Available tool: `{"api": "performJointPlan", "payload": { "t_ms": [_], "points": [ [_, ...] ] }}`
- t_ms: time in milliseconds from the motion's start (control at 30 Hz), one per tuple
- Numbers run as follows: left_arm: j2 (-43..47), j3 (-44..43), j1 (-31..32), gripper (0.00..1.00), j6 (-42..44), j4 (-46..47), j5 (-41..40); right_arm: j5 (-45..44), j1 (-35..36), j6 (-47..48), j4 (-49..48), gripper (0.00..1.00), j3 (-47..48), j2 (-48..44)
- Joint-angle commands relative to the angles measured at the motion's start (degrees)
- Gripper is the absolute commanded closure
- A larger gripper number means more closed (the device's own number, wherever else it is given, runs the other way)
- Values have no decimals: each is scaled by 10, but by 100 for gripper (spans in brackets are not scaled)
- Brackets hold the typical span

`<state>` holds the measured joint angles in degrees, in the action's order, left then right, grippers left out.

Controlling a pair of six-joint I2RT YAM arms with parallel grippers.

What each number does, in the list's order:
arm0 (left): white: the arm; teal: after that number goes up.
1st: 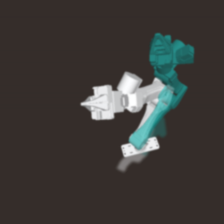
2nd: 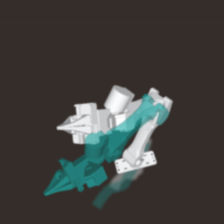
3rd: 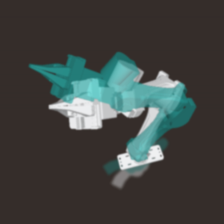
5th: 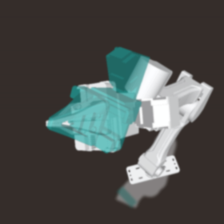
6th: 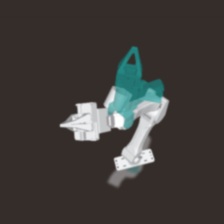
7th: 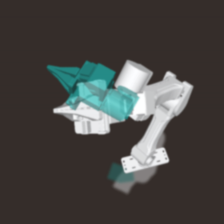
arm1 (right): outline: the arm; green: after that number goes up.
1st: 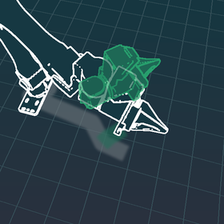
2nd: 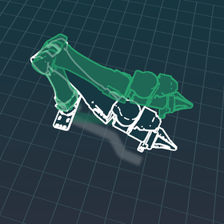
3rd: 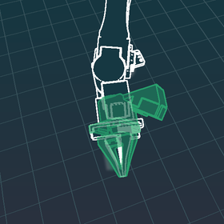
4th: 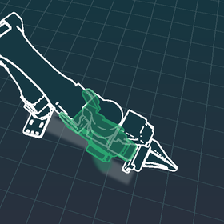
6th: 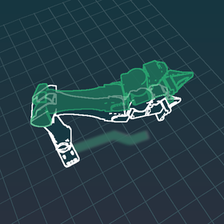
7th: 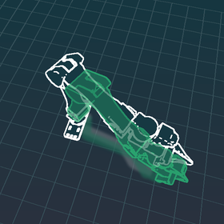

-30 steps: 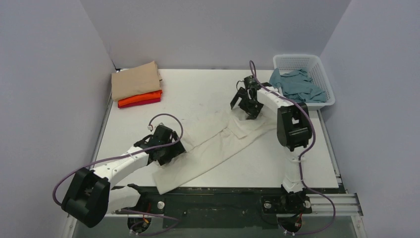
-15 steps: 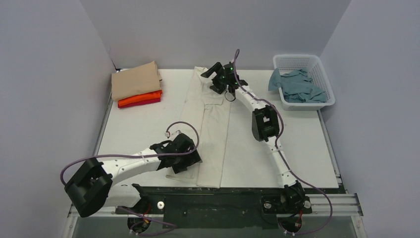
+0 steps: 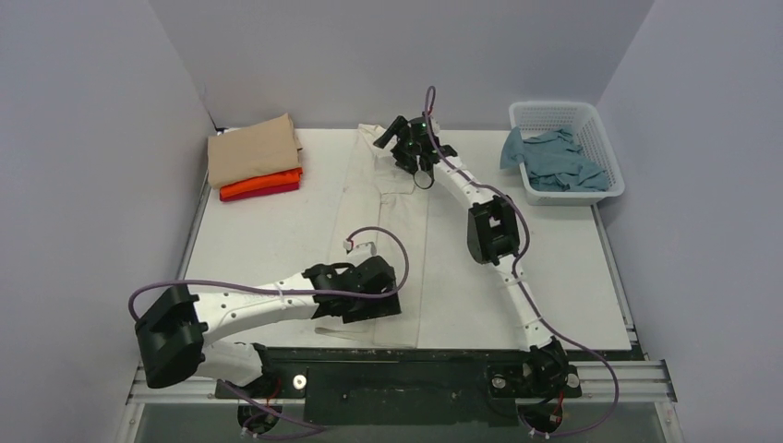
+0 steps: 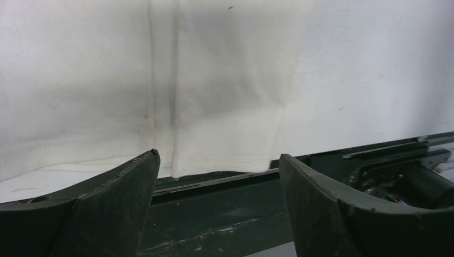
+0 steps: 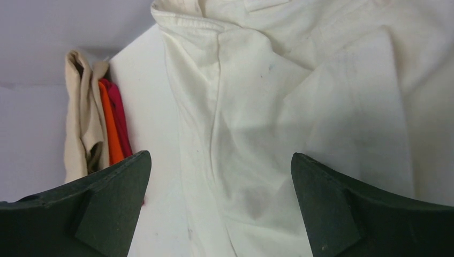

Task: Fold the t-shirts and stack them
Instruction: Rotate the tshirt 90 degrees, then grab the bottom of the folded rectangular tshirt with both arms

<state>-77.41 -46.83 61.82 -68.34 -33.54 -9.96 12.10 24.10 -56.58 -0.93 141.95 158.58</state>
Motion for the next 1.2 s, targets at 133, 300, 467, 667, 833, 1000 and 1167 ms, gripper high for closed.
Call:
{"api": "performJointPlan", "payload": {
  "t_ms": [133, 300, 467, 667, 833, 1000, 1167],
  "points": [
    [149, -44, -2, 7, 39, -124, -184, -94, -7, 195, 177, 0, -130, -300],
    [249, 38, -130, 7, 71, -144, -156, -118, 0, 230, 218, 0, -361, -472],
    [296, 160, -291, 7, 138, -63, -2, -106, 40, 182, 197, 2, -681, -662],
    [267, 219, -305, 17, 127, -32, 37, -27, 132, 107, 138, 5, -915, -800],
    [243, 259, -307, 50, 116, 28, 95, -35, 224, 58, 139, 8, -993, -835],
    [257, 280, -306, 78, 103, 23, 141, -26, 295, 0, 130, 16, -1030, -835],
    [297, 301, -306, 94, 89, 4, 148, -2, 346, -42, 122, 24, -1073, -825]
  ]
}}
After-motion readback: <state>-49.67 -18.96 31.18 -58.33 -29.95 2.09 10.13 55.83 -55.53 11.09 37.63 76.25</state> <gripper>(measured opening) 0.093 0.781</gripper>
